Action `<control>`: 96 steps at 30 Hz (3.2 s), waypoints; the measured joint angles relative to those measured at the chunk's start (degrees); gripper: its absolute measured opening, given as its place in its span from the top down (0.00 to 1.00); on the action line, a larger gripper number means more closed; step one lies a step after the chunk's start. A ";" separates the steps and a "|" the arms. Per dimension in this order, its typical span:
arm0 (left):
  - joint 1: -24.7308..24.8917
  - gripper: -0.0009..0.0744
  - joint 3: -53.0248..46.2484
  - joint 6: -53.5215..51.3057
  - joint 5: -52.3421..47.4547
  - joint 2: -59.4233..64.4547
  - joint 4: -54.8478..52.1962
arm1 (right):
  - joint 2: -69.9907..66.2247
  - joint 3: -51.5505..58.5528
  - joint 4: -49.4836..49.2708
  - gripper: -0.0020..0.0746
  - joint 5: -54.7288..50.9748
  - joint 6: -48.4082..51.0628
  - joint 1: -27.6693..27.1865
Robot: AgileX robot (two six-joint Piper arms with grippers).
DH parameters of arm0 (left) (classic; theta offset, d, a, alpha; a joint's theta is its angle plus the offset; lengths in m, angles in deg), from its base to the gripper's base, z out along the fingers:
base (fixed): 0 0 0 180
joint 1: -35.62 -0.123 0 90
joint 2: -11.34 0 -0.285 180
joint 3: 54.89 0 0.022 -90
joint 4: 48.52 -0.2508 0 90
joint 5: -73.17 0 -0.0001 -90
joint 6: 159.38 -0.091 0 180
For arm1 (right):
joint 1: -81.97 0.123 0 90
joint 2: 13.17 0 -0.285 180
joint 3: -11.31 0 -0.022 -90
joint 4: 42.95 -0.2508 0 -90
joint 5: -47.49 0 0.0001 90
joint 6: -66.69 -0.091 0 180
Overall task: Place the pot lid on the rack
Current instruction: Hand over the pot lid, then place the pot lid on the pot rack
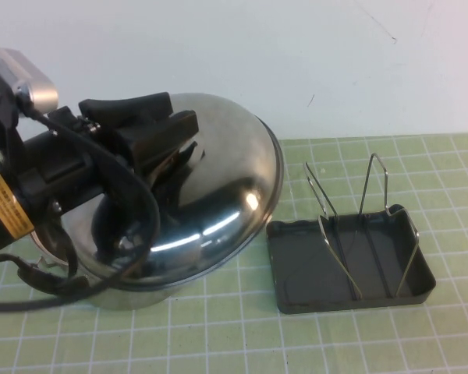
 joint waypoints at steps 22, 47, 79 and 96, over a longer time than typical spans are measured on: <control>0.00 0.57 0.00 2.83 4.80 6.51 20.40 | -60.61 -38.14 -28.95 0.88 -41.62 64.01 1.03; 0.00 0.57 0.00 2.92 6.81 6.51 17.94 | -90.57 -62.10 -40.86 0.32 -47.03 45.97 18.50; -0.22 0.27 0.00 3.95 8.02 6.51 16.97 | -101.05 -76.29 -40.97 0.86 -42.29 49.83 26.97; -13.71 0.54 0.00 13.65 7.20 6.51 4.06 | -83.17 -76.29 0.45 0.86 -34.80 36.99 18.75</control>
